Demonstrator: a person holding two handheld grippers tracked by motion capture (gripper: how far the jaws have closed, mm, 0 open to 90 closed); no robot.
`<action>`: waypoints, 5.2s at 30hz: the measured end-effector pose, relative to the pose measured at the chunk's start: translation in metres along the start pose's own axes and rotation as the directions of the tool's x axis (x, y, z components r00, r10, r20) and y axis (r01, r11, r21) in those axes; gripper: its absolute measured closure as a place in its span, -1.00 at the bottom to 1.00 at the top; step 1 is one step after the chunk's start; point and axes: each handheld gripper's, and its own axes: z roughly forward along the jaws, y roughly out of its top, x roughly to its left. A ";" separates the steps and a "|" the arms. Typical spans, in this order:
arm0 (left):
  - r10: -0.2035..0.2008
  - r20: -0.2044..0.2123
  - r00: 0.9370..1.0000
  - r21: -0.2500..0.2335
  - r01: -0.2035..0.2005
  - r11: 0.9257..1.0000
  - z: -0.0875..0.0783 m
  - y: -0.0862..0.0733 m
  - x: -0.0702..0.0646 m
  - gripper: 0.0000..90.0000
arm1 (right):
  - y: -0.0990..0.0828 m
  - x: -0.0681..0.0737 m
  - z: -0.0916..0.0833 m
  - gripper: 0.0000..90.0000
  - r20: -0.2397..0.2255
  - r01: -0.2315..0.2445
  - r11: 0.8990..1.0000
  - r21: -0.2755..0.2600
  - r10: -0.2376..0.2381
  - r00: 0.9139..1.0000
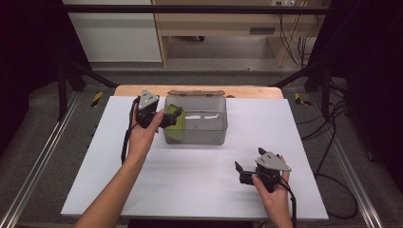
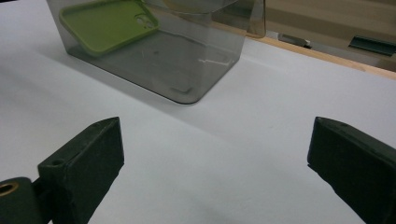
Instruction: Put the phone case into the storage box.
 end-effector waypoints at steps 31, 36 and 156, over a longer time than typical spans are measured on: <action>-0.013 0.008 1.000 -0.082 0.013 0.997 -0.043 -0.011 0.005 -0.95 | 0.000 0.002 -0.001 -0.92 -0.038 -0.014 1.000 -0.011 0.013 0.999; -0.028 0.015 0.999 -0.102 0.030 0.994 -0.052 -0.014 0.010 -0.95 | 0.000 0.001 -0.001 -0.92 -0.039 -0.012 1.000 -0.009 0.011 0.999; -0.062 0.017 0.998 -0.165 0.065 0.984 -0.172 -0.150 0.043 -0.96 | -0.006 -0.002 -0.003 -0.90 -0.069 -0.026 0.998 -0.057 0.022 0.997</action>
